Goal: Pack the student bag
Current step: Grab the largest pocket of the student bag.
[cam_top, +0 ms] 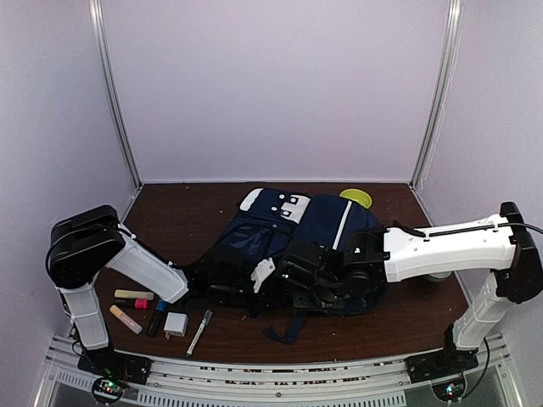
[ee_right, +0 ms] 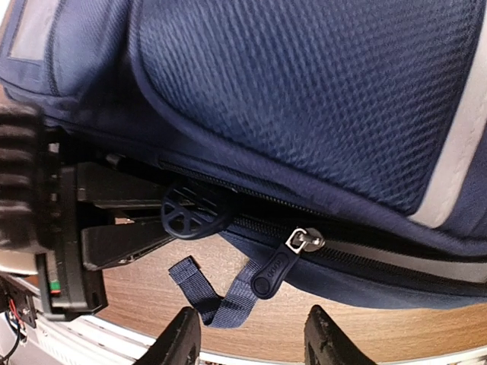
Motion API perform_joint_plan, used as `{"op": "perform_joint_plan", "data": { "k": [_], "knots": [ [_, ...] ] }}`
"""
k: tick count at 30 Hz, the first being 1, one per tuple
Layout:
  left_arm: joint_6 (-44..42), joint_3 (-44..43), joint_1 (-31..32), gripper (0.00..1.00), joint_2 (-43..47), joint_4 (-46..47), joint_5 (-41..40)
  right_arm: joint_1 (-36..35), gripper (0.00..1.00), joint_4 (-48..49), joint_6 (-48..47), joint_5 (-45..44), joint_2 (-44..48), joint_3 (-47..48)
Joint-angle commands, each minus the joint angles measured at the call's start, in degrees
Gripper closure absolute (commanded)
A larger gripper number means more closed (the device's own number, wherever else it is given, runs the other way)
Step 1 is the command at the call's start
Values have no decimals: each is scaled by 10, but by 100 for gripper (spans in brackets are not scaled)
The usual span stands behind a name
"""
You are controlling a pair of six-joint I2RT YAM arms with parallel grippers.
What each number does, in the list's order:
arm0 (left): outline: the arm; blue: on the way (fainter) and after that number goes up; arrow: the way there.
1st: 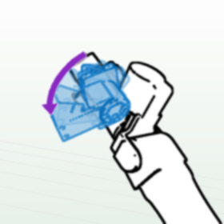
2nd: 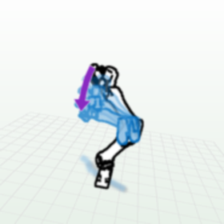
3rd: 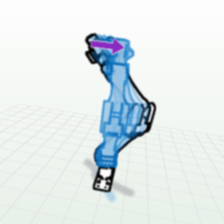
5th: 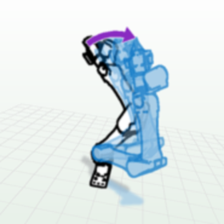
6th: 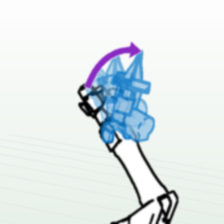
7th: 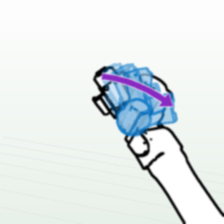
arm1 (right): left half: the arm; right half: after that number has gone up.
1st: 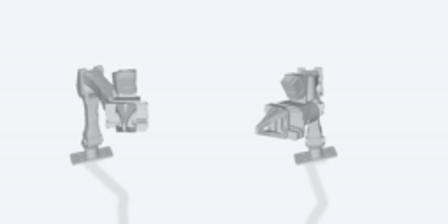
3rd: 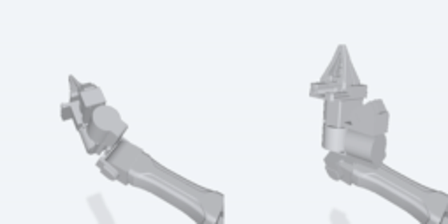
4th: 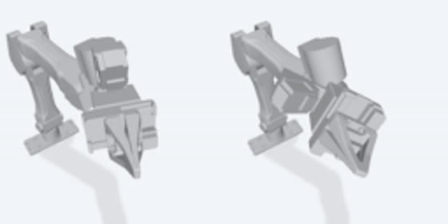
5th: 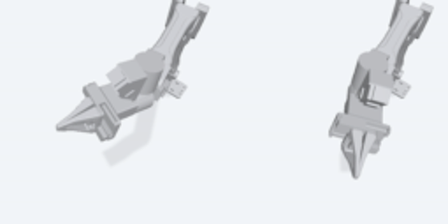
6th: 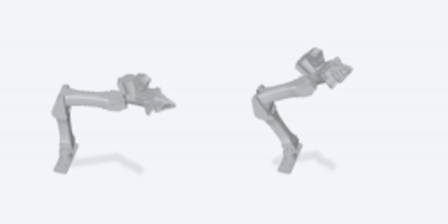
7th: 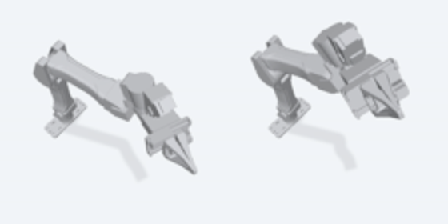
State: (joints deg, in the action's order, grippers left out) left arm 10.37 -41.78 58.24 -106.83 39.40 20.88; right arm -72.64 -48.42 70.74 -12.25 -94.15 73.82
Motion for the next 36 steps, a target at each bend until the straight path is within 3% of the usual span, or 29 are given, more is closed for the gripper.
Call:
{"op": "perform_joint_plan", "data": {
  "k": [1, 12, 22, 26, 36],
  "knots": [
    [-9, -9, 0, 100, 10, 51, -5, -4, 54, -4, 45, -25, -24, 23],
    [-11, 1, 1, 100, 16, 60, 3, 7, 64, 1, 51, -59, -65, 22],
    [-14, 1, 1, 100, 17, 60, 2, 16, 68, -17, 54, -46, -84, 17],
    [-15, 1, 1, 100, 18, 60, 1, 16, 66, -9, 65, -29, -73, -17],
    [-18, 0, 1, 100, 16, 58, 2, 27, 71, 19, 62, -43, -34, -73]
  ]
}}
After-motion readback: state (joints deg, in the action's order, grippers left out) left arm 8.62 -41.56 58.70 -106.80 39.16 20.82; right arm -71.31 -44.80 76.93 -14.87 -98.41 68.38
